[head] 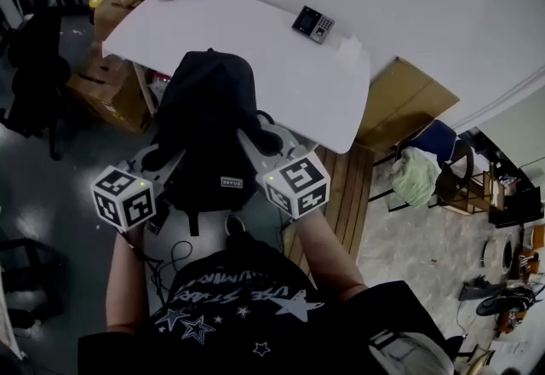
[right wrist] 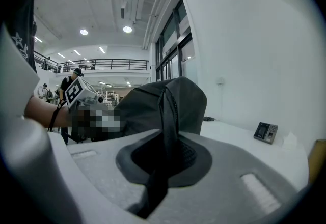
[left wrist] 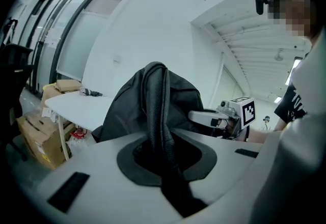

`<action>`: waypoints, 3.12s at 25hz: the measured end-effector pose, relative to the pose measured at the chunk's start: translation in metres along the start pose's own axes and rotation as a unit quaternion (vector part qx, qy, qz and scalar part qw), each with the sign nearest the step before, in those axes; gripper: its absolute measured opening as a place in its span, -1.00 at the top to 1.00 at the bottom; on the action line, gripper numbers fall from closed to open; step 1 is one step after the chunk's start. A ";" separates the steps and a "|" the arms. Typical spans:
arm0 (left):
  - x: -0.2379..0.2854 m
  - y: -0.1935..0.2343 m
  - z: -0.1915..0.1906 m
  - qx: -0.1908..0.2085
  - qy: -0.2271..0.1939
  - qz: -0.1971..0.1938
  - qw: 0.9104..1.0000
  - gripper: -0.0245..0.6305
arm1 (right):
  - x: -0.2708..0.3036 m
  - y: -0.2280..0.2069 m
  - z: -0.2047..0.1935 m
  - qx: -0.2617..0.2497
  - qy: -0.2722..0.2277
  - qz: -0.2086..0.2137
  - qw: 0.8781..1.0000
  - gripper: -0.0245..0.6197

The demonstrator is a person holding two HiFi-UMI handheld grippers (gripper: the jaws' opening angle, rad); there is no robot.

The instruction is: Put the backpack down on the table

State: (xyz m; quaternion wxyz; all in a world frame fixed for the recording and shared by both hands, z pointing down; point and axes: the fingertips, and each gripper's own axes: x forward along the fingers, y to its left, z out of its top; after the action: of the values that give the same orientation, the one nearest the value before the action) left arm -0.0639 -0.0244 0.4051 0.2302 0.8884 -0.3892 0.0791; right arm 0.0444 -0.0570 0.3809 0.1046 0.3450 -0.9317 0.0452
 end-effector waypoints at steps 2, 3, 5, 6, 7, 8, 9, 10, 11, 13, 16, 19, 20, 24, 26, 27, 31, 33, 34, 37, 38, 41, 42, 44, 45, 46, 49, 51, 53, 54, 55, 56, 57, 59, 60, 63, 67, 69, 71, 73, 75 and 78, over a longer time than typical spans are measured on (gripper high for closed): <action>0.012 0.005 0.013 0.004 -0.003 0.001 1.000 0.78 | 0.006 -0.015 0.007 -0.004 -0.007 0.002 1.000 0.88; 0.019 0.007 0.019 0.005 -0.005 0.001 1.000 0.78 | 0.008 -0.023 0.010 -0.006 -0.010 0.004 1.000 0.88; 0.033 0.012 0.029 0.004 -0.009 0.002 1.000 0.78 | 0.014 -0.040 0.015 -0.010 -0.016 0.005 1.000 0.88; 0.039 0.015 0.033 0.004 -0.011 0.003 1.000 0.78 | 0.017 -0.047 0.017 -0.012 -0.017 0.006 1.000 0.88; 0.045 0.017 0.037 0.004 -0.013 0.004 1.000 0.78 | 0.020 -0.053 0.019 -0.013 -0.018 0.007 1.000 0.88; 0.049 0.019 0.040 0.005 -0.016 0.006 1.000 0.78 | 0.022 -0.059 0.021 -0.015 -0.020 0.009 1.000 0.88; 0.053 0.021 0.044 0.006 -0.018 0.007 1.000 0.78 | 0.023 -0.064 0.024 -0.017 -0.022 0.011 1.000 0.88; 0.057 0.022 0.049 0.008 -0.022 0.009 1.000 0.78 | 0.025 -0.069 0.027 -0.020 -0.026 0.013 0.999 0.88; 0.060 0.022 0.054 0.010 -0.025 0.010 1.000 0.78 | 0.025 -0.073 0.031 -0.022 -0.030 0.015 0.999 0.88; 0.068 0.023 0.062 0.015 -0.029 0.012 0.999 0.78 | 0.027 -0.084 0.036 -0.025 -0.039 0.017 0.999 0.88; 0.081 0.025 0.068 0.018 -0.028 0.016 0.999 0.78 | 0.030 -0.098 0.037 -0.024 -0.044 0.014 0.999 0.88; 0.087 0.027 0.073 0.025 -0.022 0.016 0.999 0.78 | 0.032 -0.106 0.038 -0.019 -0.045 0.014 0.999 0.88; 0.089 0.028 0.076 0.031 -0.021 0.015 0.999 0.78 | 0.033 -0.109 0.040 -0.018 -0.046 0.014 0.999 0.88; 0.097 0.032 0.089 0.048 -0.025 0.011 0.998 0.78 | 0.038 -0.119 0.048 -0.017 -0.049 0.007 0.999 0.88; 0.099 0.036 0.094 0.047 -0.030 0.008 0.998 0.78 | 0.041 -0.122 0.054 -0.022 -0.051 0.004 0.998 0.88; 0.100 0.037 0.097 0.047 -0.033 0.006 0.998 0.78 | 0.043 -0.124 0.058 -0.026 -0.053 0.002 0.998 0.88; 0.103 0.047 0.118 0.058 -0.050 -0.004 0.997 0.78 | 0.052 -0.133 0.077 -0.042 -0.072 -0.005 0.997 0.88; 0.107 0.055 0.129 0.067 -0.054 -0.009 0.996 0.78 | 0.061 -0.139 0.085 -0.046 -0.078 -0.013 0.996 0.88; 0.109 0.061 0.134 0.070 -0.054 -0.012 0.996 0.78 | 0.066 -0.142 0.088 -0.047 -0.080 -0.017 0.996 0.88; 0.116 0.082 0.147 0.074 -0.054 -0.021 0.996 0.78 | 0.087 -0.151 0.095 -0.048 -0.081 -0.027 0.995 0.88; 0.119 0.090 0.151 0.075 -0.054 -0.024 0.995 0.78 | 0.094 -0.154 0.097 -0.048 -0.080 -0.031 0.995 0.88; 0.129 0.114 0.164 0.078 -0.051 -0.036 0.995 0.78 | 0.118 -0.166 0.103 -0.051 -0.077 -0.042 0.995 0.88; 0.132 0.122 0.169 0.077 -0.051 -0.042 0.995 0.78 | 0.127 -0.169 0.105 -0.054 -0.076 -0.046 0.995 0.88; 0.139 0.141 0.179 0.074 -0.049 -0.054 0.995 0.78 | 0.146 -0.178 0.110 -0.058 -0.074 -0.057 0.994 0.88; 0.144 0.152 0.184 0.074 -0.048 -0.060 0.994 0.78 | 0.156 -0.182 0.113 -0.058 -0.073 -0.063 0.994 0.87; 0.148 0.162 0.189 0.075 -0.045 -0.066 0.994 0.78 | 0.165 -0.187 0.115 -0.057 -0.072 -0.069 0.993 0.88; 0.159 0.191 0.203 0.078 -0.036 -0.080 0.993 0.78 | 0.192 -0.198 0.120 -0.048 -0.070 -0.085 0.993 0.88; 0.167 0.206 0.214 0.083 -0.033 -0.088 0.992 0.78 | 0.207 -0.207 0.125 -0.044 -0.071 -0.099 0.992 0.88; 0.174 0.221 0.222 0.085 -0.032 -0.098 0.991 0.78 | 0.220 -0.214 0.128 -0.042 -0.071 -0.111 0.990 0.87; 0.177 0.229 0.225 0.085 -0.031 -0.102 0.991 0.78 | 0.227 -0.218 0.129 -0.041 -0.071 -0.116 0.990 0.88; 0.180 0.236 0.229 0.085 -0.030 -0.105 0.990 0.78 | 0.235 -0.221 0.131 -0.040 -0.070 -0.121 0.989 0.88; 0.183 0.244 0.232 0.084 -0.029 -0.109 0.990 0.78 | 0.242 -0.224 0.132 -0.039 -0.069 -0.125 0.989 0.88; 0.187 0.251 0.236 0.084 -0.028 -0.112 0.990 0.78 | 0.248 -0.227 0.133 -0.038 -0.068 -0.130 0.988 0.87; 0.195 0.263 0.242 0.085 -0.025 -0.120 0.989 0.78 | 0.260 -0.234 0.134 -0.036 -0.065 -0.141 0.987 0.88; 0.199 0.269 0.244 0.088 -0.024 -0.125 0.988 0.78 | 0.265 -0.238 0.135 -0.035 -0.064 -0.146 0.987 0.87; 0.211 0.283 0.252 0.091 -0.020 -0.139 0.986 0.78 | 0.278 -0.250 0.137 -0.033 -0.061 -0.162 0.984 0.88; 0.226 0.302 0.261 0.095 -0.015 -0.156 0.983 0.78 | 0.295 -0.263 0.139 -0.032 -0.058 -0.183 0.981 0.87; 0.234 0.311 0.265 0.097 -0.014 -0.163 0.982 0.78 | 0.303 -0.270 0.140 -0.032 -0.059 -0.193 0.979 0.87; 0.242 0.322 0.269 0.098 -0.013 -0.169 0.981 0.78 | 0.312 -0.277 0.140 -0.031 -0.059 -0.204 0.977 0.87; 0.249 0.332 0.272 0.100 -0.010 -0.174 0.980 0.78 | 0.321 -0.283 0.138 -0.025 -0.061 -0.213 0.975 0.88; 0.254 0.339 0.275 0.103 -0.008 -0.177 0.979 0.78 | 0.328 -0.287 0.137 -0.018 -0.064 -0.219 0.973 0.87; 0.261 0.346 0.278 0.107 -0.004 -0.181 0.978 0.78 | 0.334 -0.293 0.135 -0.010 -0.064 -0.228 0.972 0.88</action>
State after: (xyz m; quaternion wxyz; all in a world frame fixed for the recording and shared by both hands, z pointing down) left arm -0.1480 -0.5301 0.3639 0.1428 0.9638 -0.2127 0.0736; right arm -0.0334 -0.5117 0.3282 0.0555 0.5492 -0.8338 -0.0114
